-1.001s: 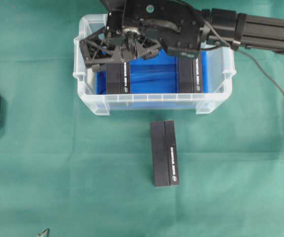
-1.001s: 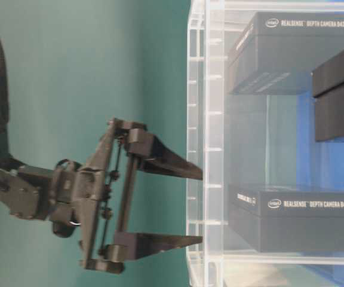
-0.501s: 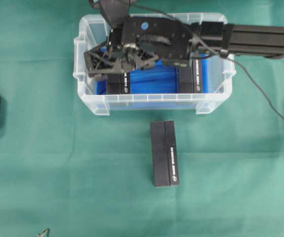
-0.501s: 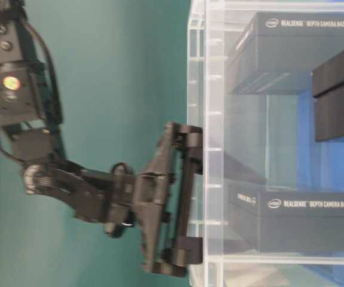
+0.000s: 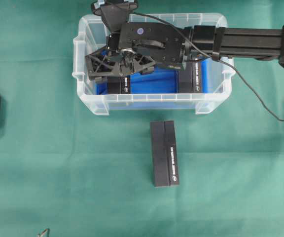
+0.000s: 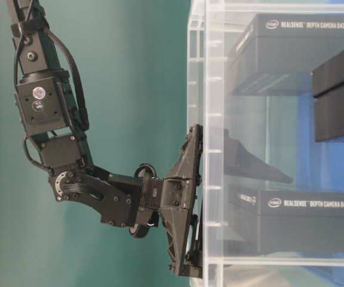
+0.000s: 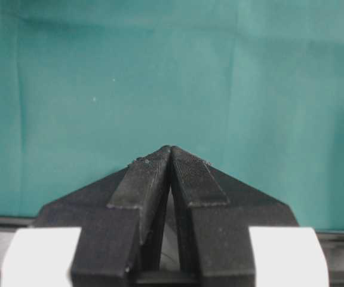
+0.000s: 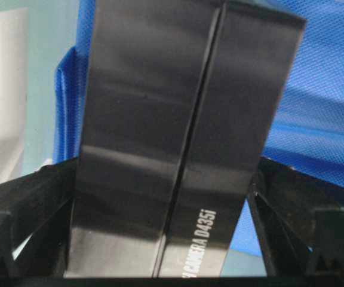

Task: Take the box out of the case with the right arm.
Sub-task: 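Close the right gripper on the left black box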

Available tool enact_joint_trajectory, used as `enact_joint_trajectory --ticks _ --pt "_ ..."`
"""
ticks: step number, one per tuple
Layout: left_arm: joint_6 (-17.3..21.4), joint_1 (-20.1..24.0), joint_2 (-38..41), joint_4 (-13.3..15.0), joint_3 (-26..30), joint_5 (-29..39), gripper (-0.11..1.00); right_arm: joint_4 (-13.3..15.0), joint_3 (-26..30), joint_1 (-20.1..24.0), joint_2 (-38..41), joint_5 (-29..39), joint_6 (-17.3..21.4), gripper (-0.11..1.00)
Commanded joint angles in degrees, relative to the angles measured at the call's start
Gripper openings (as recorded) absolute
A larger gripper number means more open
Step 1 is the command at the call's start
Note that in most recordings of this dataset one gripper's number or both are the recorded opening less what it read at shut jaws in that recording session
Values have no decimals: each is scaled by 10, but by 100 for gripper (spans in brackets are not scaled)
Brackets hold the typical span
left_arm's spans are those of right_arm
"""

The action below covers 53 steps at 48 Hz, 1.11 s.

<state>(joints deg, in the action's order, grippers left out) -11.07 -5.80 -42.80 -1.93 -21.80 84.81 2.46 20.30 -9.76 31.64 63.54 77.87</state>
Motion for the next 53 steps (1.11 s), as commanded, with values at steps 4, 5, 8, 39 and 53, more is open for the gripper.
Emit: enact_joint_trajectory --ticks 4,5,8,39,53 --pt "-1 0 2 -1 7 -4 0 -1 7 2 -11 -7 3 95" --pt "-1 1 2 -1 7 -4 0 -1 7 1 -12 -7 4 95" --pt "-1 1 2 -1 7 -4 0 -1 7 2 -12 -7 9 94" --pt "0 0 2 -1 7 -4 0 4 17 1 -12 -5 18 68" --pt "0 0 2 -1 7 -4 0 4 24 2 -23 8 37 68"
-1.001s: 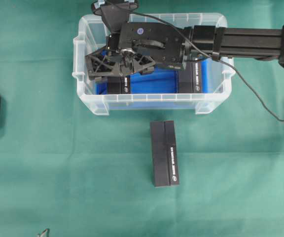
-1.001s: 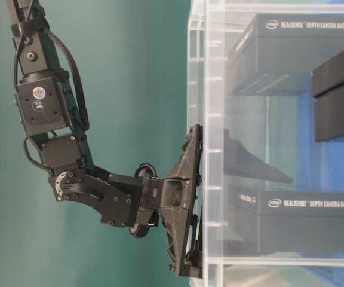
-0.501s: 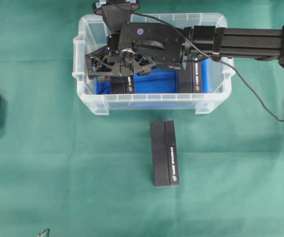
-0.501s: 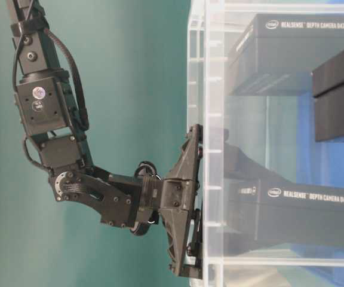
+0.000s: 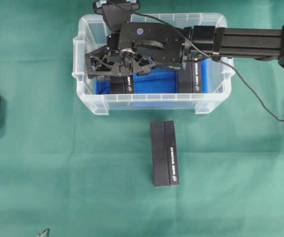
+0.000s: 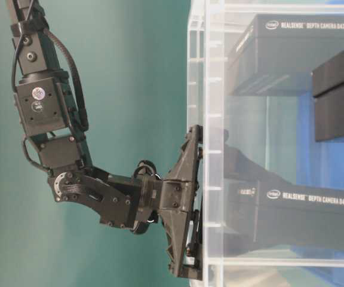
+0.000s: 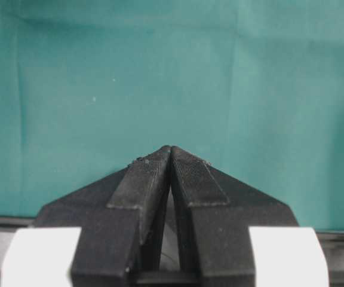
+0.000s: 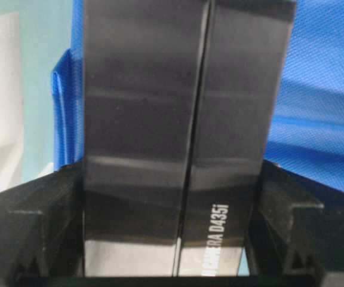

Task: Take the box out of the case with the right arm.
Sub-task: 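Close the right gripper on the left black box, then lift the gripped box straight up out of the case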

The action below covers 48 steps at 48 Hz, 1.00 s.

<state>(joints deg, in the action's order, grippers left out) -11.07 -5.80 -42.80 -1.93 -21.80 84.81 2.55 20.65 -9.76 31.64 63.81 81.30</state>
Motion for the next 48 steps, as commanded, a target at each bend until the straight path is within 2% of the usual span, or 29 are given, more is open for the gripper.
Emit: enact_joint_trajectory --ticks 1,17,41,48 --pt "0 1 2 -1 7 -4 0 3 21 2 -26 11 4 68" --pt "0 1 4 -1 8 -4 0 5 66 2 -69 89 10 68" --pt "-1 0 4 -1 8 -4 0 42 236 2 -76 255 8 68" --pt "-1 0 4 -1 8 -4 0 47 267 2 -76 276 7 68"
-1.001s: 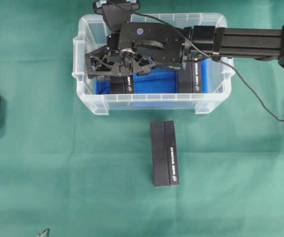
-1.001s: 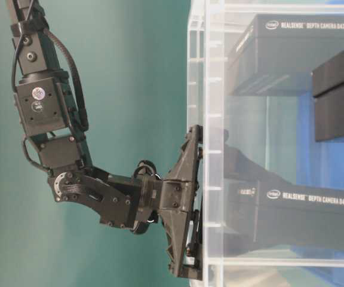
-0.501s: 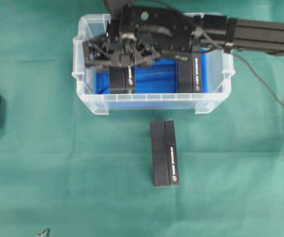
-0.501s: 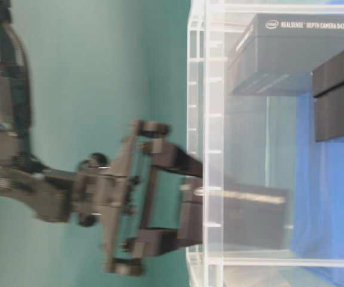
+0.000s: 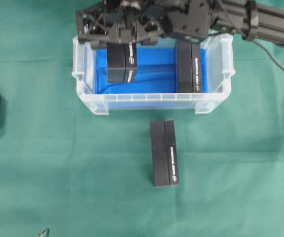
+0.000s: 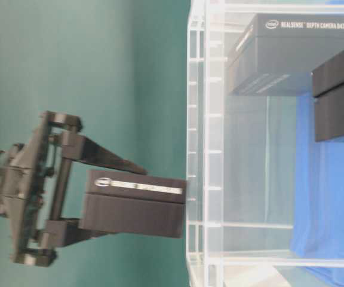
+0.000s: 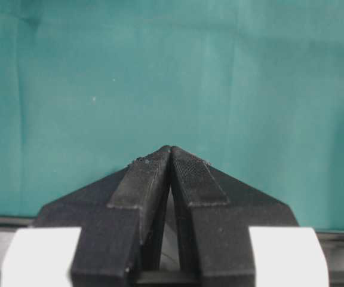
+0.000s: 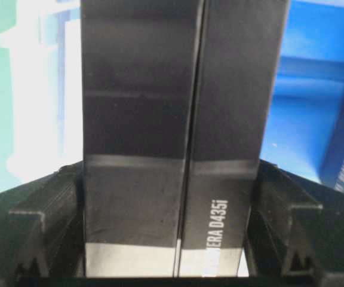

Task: Take the box out of the case with the right arm.
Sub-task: 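Lift the gripped box straight up out of the case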

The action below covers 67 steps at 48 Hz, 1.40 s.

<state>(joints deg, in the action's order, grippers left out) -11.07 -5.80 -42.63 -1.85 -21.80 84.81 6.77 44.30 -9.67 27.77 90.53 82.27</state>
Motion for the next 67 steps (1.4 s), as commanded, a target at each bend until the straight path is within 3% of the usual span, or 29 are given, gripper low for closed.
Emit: enact_joint_trajectory --ticks 1,9,67 --pt "-1 0 2 -2 8 -4 0 5 35 1 -37 11 -3 68" --pt "-2 0 2 -2 8 -4 0 8 56 1 -37 14 -3 68" --pt "-2 0 1 -2 8 -4 0 13 56 4 -36 27 -4 68"
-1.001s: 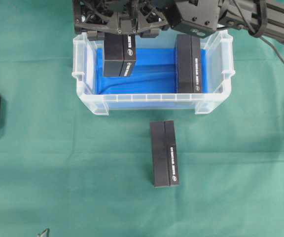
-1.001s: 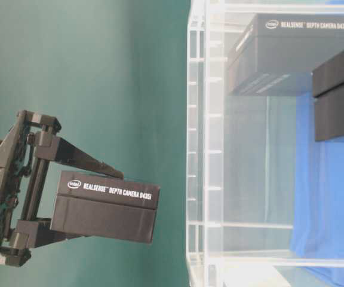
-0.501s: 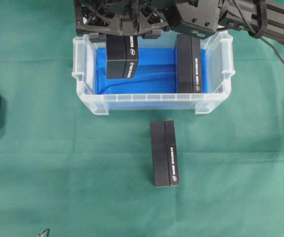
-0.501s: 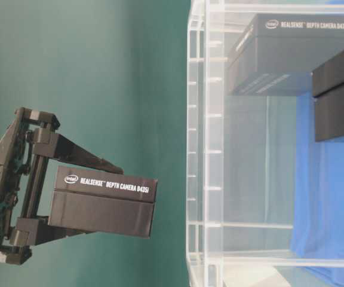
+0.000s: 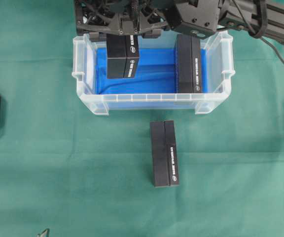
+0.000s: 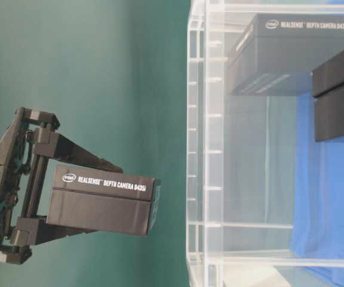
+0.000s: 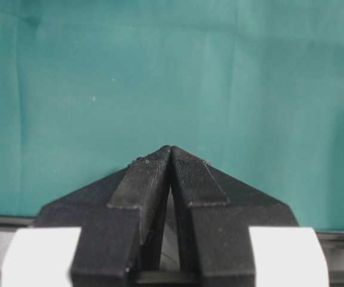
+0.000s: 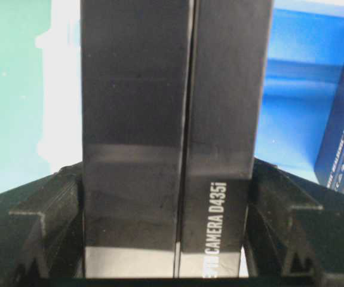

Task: Take the box out of the case with the right arm.
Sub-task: 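Lift the gripped box straight up out of the case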

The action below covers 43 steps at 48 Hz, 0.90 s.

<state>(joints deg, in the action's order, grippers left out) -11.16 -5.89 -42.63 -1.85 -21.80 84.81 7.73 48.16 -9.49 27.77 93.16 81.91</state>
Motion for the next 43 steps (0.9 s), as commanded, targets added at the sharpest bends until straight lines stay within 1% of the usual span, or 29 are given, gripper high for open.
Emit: enact_joint_trajectory --ticks 1,27,43 --pt "-1 2 1 -2 8 -4 0 4 18 2 -36 1 -1 68" --pt "-1 1 1 -2 8 -4 0 3 18 2 -36 1 -2 68" --pt "-1 1 1 -2 8 -4 0 9 18 2 -36 1 -3 68"
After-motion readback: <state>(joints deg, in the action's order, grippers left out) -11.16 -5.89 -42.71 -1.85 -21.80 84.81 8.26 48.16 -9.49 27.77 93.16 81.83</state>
